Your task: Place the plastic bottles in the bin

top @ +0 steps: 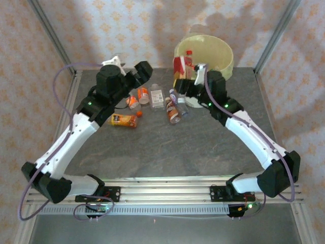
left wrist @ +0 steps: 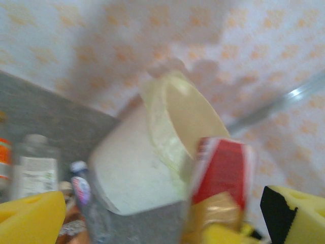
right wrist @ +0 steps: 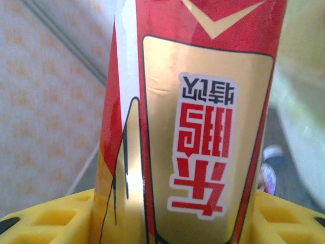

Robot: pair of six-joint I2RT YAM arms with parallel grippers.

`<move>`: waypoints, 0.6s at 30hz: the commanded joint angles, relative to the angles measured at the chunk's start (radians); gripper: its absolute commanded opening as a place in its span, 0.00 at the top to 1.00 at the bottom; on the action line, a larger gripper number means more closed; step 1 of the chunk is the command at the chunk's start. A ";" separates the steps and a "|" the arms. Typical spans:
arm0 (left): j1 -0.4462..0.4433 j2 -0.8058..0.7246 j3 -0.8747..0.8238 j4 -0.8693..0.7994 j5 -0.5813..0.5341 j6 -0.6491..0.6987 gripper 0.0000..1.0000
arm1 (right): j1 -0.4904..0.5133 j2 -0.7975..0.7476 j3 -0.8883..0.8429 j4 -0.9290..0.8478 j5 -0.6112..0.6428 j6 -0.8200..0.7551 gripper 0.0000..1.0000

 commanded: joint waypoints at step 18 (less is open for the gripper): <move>0.168 -0.258 -0.313 -0.371 -0.387 -0.081 0.00 | -0.298 0.389 0.639 -0.345 0.078 -0.120 0.50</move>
